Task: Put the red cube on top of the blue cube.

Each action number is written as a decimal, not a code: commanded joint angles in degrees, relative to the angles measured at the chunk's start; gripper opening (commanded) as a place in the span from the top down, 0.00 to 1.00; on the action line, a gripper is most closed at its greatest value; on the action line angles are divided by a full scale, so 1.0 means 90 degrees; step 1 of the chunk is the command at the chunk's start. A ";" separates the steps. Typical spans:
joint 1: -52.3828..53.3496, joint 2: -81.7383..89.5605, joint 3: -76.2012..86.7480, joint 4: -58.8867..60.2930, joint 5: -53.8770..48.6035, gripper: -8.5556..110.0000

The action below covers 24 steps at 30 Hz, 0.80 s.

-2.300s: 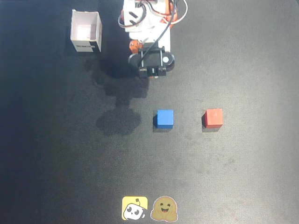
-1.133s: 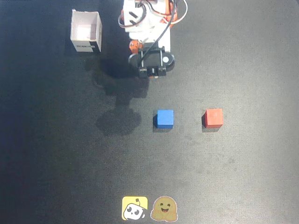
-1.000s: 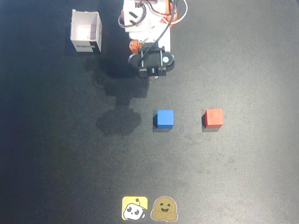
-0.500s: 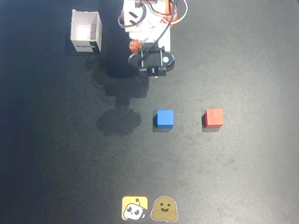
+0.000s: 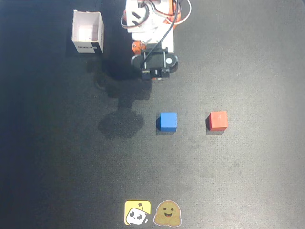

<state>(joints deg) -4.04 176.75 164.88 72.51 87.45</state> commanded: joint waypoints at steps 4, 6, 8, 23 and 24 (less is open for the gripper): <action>0.0039 0.0049 -0.0029 0.0020 -0.0039 0.92; 0.0039 0.0049 -0.0029 0.0020 -0.0039 0.92; 0.0039 0.0049 -0.0029 0.0020 -0.0039 0.92; -0.0156 -0.0352 -0.0527 -0.0205 -0.0430 0.92; -0.0195 -0.0713 -0.0732 -0.0273 -0.0410 0.92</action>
<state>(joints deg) -4.48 175.43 163.56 71.72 84.46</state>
